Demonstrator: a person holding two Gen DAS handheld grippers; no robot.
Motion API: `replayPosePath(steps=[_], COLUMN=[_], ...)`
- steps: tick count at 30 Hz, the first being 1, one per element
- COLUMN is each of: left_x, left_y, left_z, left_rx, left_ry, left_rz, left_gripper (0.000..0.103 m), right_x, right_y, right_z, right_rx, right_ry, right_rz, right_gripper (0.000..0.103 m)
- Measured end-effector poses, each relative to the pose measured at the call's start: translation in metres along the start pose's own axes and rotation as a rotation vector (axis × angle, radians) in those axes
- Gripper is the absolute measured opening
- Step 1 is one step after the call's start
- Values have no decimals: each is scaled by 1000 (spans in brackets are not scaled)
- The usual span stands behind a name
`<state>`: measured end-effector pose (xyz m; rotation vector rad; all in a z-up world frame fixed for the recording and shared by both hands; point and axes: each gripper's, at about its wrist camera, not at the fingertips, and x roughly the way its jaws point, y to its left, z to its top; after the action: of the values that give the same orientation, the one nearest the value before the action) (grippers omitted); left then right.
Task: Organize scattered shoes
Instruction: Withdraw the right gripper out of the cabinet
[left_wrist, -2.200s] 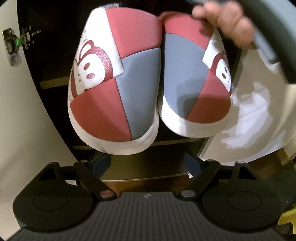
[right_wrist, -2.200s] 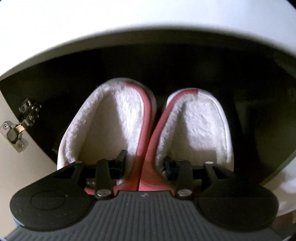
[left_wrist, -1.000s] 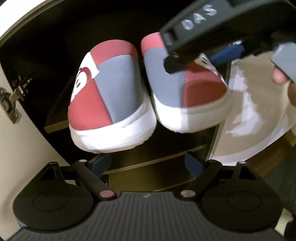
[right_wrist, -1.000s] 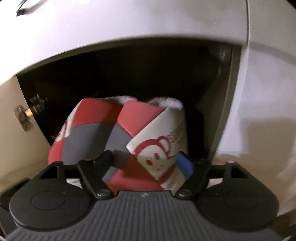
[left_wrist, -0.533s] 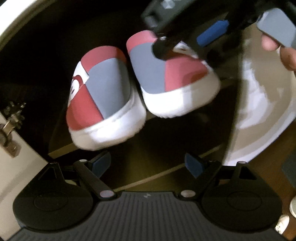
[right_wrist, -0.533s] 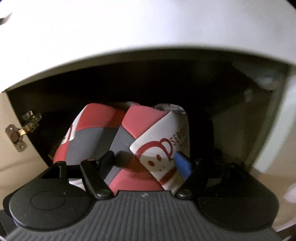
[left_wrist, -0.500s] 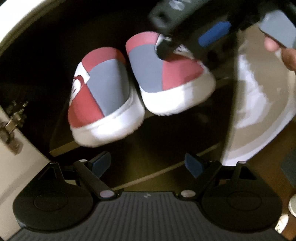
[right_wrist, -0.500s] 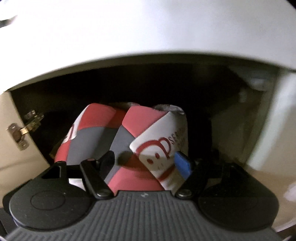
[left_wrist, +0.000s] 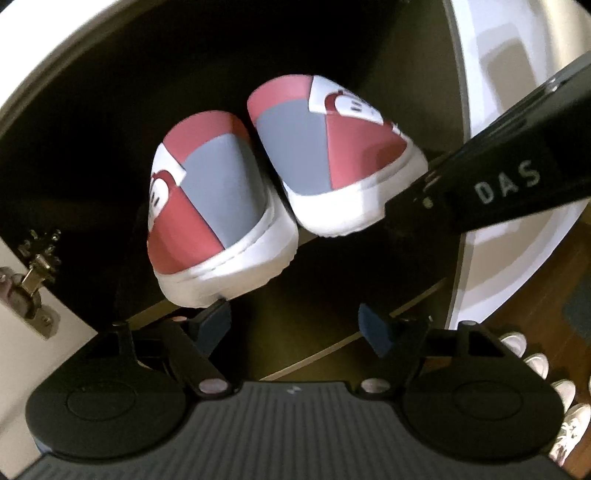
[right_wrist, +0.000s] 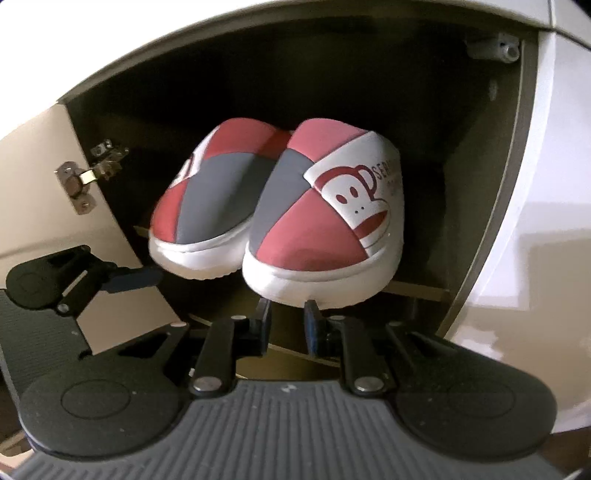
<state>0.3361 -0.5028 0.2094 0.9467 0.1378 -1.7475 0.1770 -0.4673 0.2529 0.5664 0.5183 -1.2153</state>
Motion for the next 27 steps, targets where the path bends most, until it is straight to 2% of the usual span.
replayPosePath(steps=[4,12,27], left_x=[2,17,29], left_y=[2,6,5], left_z=[4,14,6], left_rx=[0,4,0], left_ry=[2,-5,-3], left_rz=[-1,5,9], left_gripper=[77,77,78], right_x=[7,24,44], right_y=[0,0,13], right_z=[-3,12,11], right_rx=[4,3,-4], right_ry=[-10,-25,-38], right_rz=[-22,-48,-79], right_gripper=[15,15,15])
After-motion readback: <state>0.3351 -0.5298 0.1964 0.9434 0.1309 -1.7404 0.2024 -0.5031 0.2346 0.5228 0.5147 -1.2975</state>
